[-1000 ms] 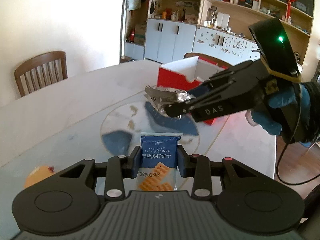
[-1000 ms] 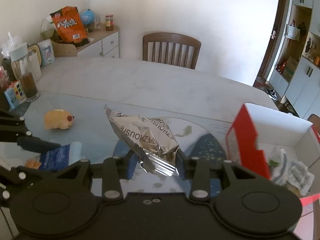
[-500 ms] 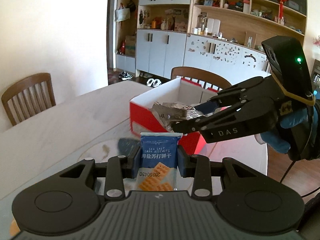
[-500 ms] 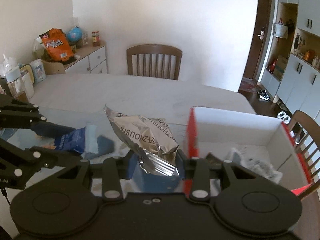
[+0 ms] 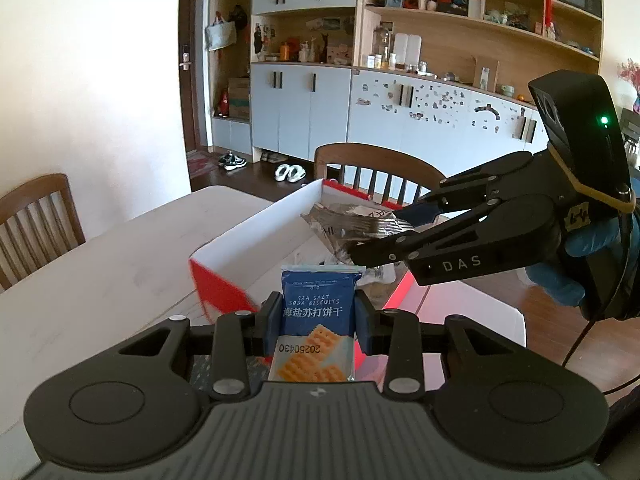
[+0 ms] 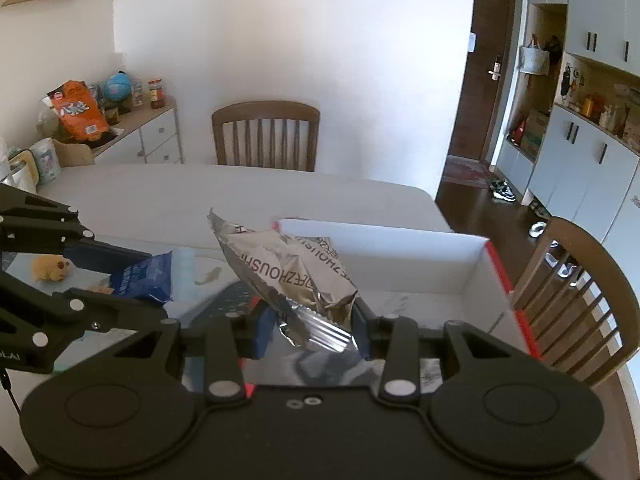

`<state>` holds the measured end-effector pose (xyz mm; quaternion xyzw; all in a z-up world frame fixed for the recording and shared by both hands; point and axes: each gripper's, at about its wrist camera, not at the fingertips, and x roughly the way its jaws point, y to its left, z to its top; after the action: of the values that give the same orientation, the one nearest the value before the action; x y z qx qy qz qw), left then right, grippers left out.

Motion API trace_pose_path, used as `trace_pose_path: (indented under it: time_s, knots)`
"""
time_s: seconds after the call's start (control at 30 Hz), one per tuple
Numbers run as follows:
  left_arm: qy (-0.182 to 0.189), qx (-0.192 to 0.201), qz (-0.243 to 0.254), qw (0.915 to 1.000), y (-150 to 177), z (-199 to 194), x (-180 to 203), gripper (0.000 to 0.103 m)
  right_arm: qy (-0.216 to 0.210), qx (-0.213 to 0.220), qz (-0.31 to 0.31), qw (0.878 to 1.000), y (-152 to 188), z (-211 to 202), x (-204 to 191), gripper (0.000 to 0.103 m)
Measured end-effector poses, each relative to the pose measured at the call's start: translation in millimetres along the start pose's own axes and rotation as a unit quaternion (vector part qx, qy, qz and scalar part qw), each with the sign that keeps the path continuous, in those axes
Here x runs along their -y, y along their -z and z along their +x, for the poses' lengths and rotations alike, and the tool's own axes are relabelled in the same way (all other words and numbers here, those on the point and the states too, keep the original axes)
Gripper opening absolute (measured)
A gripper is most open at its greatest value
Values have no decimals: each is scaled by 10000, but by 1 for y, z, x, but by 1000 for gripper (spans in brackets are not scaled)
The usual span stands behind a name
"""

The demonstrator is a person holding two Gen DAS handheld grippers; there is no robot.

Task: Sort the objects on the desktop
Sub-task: 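Carry the biscuit packet and foil bag over the red shoebox with both tools, then open both tools to drop the foil bag and biscuit packet into the box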

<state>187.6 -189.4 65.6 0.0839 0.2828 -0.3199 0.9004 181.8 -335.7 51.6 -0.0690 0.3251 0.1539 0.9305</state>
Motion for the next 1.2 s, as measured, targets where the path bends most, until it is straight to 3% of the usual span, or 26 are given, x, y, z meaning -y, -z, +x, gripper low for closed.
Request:
trace_pose_path:
  time_s: [0.37,0.67,0.87,1.2]
  knots:
    - [-112,-221,45,9997,-24,49,11,35,225,-88,73,9997,3,13,59,40]
    - [-471,-530,-11,9975,-32,94,0,35,291,-247,7,9993,6,32,86,40]
    - [-859,-882,-97,9923,-43,136,-7,35,247,-442,145,9986,7,53,105,39]
    - [-1185,-1548,10,9808,-53,190,-8,35,331,-720,-22,9969,16,86,113,34]
